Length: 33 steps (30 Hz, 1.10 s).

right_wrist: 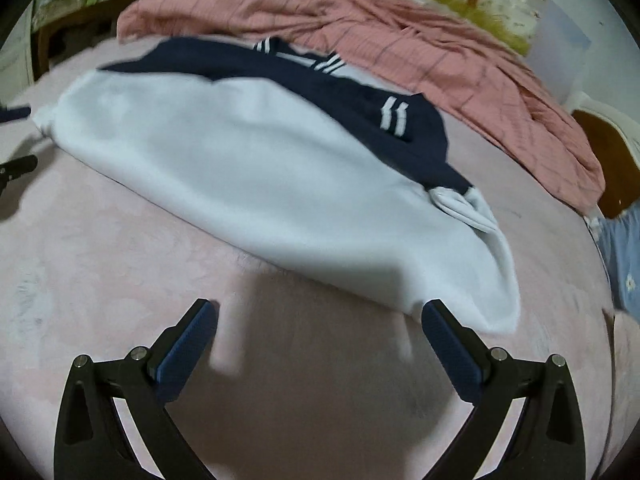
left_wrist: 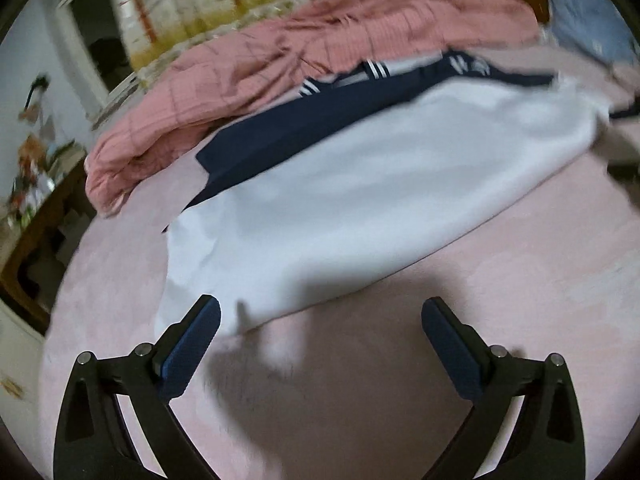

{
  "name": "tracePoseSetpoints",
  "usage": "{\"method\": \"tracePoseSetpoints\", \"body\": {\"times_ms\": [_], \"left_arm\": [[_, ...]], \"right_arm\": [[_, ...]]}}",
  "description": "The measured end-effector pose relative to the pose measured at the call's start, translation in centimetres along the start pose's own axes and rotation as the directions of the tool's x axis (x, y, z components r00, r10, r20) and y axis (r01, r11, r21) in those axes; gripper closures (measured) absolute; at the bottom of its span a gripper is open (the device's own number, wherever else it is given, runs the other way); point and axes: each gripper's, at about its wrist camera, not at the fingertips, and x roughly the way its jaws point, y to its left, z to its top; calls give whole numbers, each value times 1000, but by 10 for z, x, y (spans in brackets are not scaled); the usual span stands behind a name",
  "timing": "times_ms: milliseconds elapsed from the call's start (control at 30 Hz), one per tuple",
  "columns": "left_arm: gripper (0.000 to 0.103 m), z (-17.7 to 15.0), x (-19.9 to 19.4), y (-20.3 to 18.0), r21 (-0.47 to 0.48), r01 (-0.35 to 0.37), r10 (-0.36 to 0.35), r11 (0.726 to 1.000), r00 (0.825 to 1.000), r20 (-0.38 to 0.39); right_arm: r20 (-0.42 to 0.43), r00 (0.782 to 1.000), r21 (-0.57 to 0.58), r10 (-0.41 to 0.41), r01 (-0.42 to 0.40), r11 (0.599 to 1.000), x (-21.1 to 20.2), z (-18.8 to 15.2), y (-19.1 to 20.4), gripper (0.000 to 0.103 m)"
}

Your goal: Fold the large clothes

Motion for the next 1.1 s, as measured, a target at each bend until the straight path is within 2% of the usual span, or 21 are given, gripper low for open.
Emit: {"method": "tracePoseSetpoints", "body": {"times_ms": [67,200,267,333,367,400,433,467,500,533,633,700,767,900,1000,1067,1100], "left_arm": [[2,5,7,-4,31,-20,20,999,1000,-1],[2,15,23,-4,73,-115,115,991,993,9],[2,20,35,1,82,-108,108,991,994,0],[5,24,41,8,70,-82,82,994,997,5],[11,24,40,11,65,-64,63,996,998,14],[32,23,39,13,61,-31,29,998,999,23],[47,21,35,14,60,0,-2,998,999,42],[54,18,30,16,57,17,-21,998,998,67],[65,15,24,18,50,28,-32,998,996,88],[75,14,17,18,41,38,-42,998,994,103],[84,7,-9,22,4,43,-43,999,989,145],[85,0,-29,22,-7,41,-39,999,985,165],[85,-10,-50,23,-25,70,-65,997,981,183],[85,-38,-97,12,-14,98,-93,995,973,213],[85,-59,-121,3,-49,137,-124,989,969,215],[81,-71,-126,-4,-46,115,-103,992,971,214],[71,-76,-126,-9,-37,86,-76,996,973,218]], "right_arm": [[4,1000,-1,-1,1,1000,9,7,-1,0],[9,994,-23,-106,106,994,31,27,-5,0],[19,990,-27,-137,138,990,38,35,-8,0],[45,985,-47,-167,169,984,41,39,-8,11],[51,984,-51,-173,176,983,41,40,-8,32],[54,983,-54,-177,180,982,41,39,-7,54],[60,976,-59,-211,214,975,41,37,-5,61],[65,968,-62,-241,245,968,40,36,-3,78],[77,959,-66,-274,279,958,38,34,-1,81],[103,953,-70,-285,293,954,31,32,4,83],[145,947,-50,-286,296,954,11,25,10,86],[163,952,-13,-260,265,964,-4,20,8,86],[167,959,11,-229,230,973,-24,8,9,86],[167,965,29,-201,199,979,-58,-28,16,86],[147,977,57,-155,148,987,-82,-62,19,85],[154,975,49,-162,156,987,-91,-77,25,83],[155,974,43,-164,159,986,-93,-83,28,81]]}}
